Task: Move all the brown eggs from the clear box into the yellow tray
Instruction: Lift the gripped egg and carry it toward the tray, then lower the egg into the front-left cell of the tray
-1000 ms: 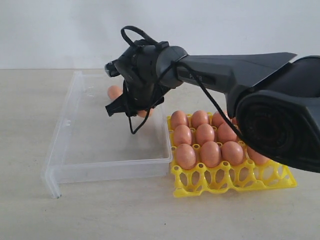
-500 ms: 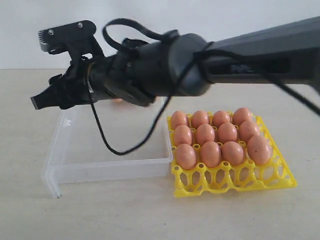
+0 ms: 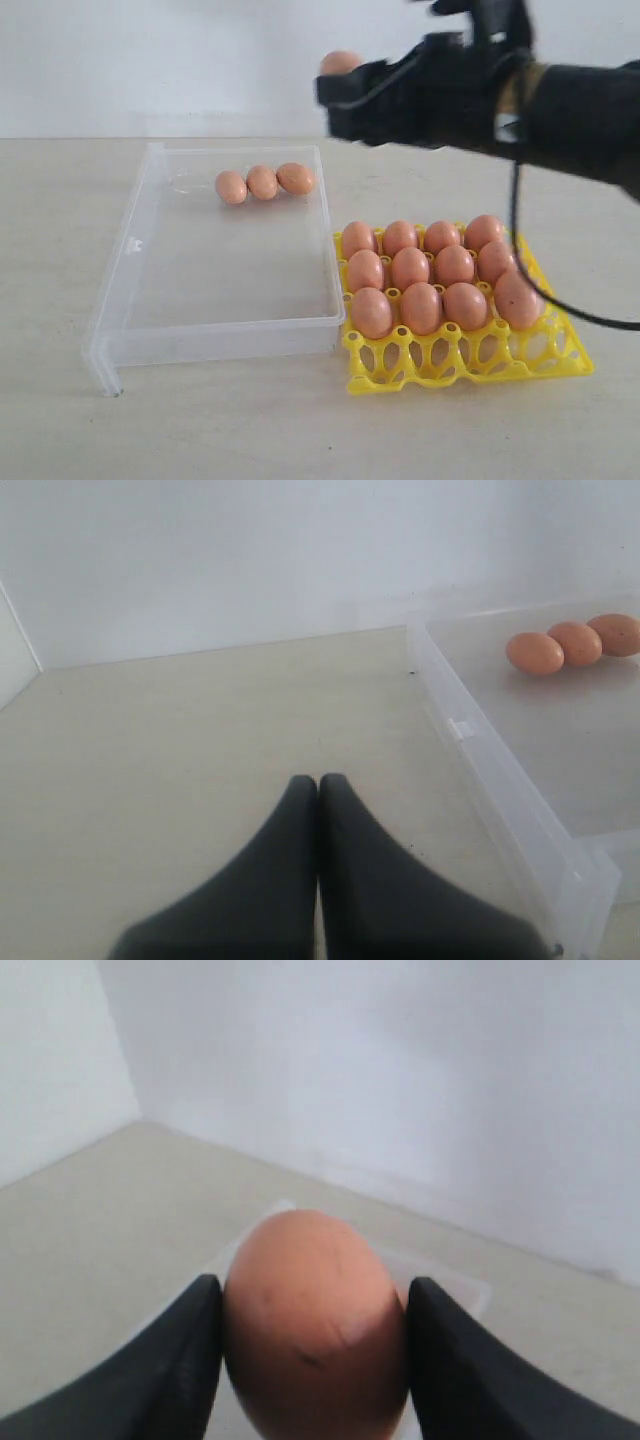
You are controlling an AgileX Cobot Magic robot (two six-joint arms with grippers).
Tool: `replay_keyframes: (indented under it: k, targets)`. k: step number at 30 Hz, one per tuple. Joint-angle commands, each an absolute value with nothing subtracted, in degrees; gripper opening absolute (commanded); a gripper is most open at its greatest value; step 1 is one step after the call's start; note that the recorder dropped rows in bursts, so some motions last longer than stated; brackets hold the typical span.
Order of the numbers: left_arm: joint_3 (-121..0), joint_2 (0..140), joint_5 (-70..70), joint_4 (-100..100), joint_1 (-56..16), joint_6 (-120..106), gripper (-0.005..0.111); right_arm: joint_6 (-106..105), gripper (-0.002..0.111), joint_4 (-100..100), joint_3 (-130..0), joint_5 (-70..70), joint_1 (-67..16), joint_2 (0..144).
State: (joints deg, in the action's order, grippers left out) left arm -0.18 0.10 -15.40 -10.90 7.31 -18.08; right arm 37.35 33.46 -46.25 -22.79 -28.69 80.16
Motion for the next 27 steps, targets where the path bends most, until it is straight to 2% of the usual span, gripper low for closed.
replay_keyframes:
  k: [1, 3, 4, 5, 6, 9, 11, 12, 16, 19, 24, 27]
  targets:
    - [0.0, 0.0, -14.9, -11.3, 7.4, -17.6, -0.004, 51.2, 0.0, 52.7, -41.5, -26.8, -17.4, 68.7]
    - [0.0, 0.0, -14.9, -11.3, 7.4, -17.6, -0.004, 66.2, 0.0, 69.0, -40.2, -30.9, -12.2, 65.0]
    - [0.0, 0.0, -14.8, -11.3, 7.4, -17.6, -0.004, 76.1, 0.0, 82.9, -39.6, -37.2, -8.1, 64.3]
    - [0.0, 0.0, -14.8, -11.3, 7.4, -17.6, -0.004, 79.7, 0.0, 88.6, -39.3, -42.4, -5.5, 64.9]
    - [0.0, 0.0, -14.8, -11.3, 7.4, -17.6, -0.004, 78.4, 0.0, 90.1, -39.3, -45.3, -3.7, 67.5]
    - [0.0, 0.0, -14.9, -11.3, 7.3, -17.6, -0.004, 66.7, 0.0, 74.0, -42.3, -50.6, -1.1, 80.2]
    - [0.0, 0.0, -14.9, -11.3, 7.3, -17.6, -0.004, 73.0, 0.0, 74.8, -47.0, -68.1, 0.6, 91.5]
    - [0.0, 0.0, -14.9, -11.3, 7.3, -17.6, -0.004, 79.3, 0.0, 77.0, -48.9, -70.0, 0.1, 95.9]
    - [0.0, 0.0, -14.9, -11.3, 7.3, -17.6, -0.004, 78.1, 0.0, 91.5, -48.1, -70.0, -3.3, 97.8]
    - [0.0, 0.0, -14.9, -11.3, 7.3, -17.6, -0.004, 76.5, 0.0, 92.6, -45.9, -70.0, -8.9, 97.8]
    - [0.0, 0.0, -14.9, -11.3, 7.3, -17.6, -0.004, 72.6, 0.0, 92.0, -41.0, -51.6, -16.0, 97.8]
    - [0.0, 0.0, -14.9, -11.3, 7.3, -17.6, -0.004, 71.0, 0.0, 90.8, -40.6, -51.5, -17.4, 97.8]
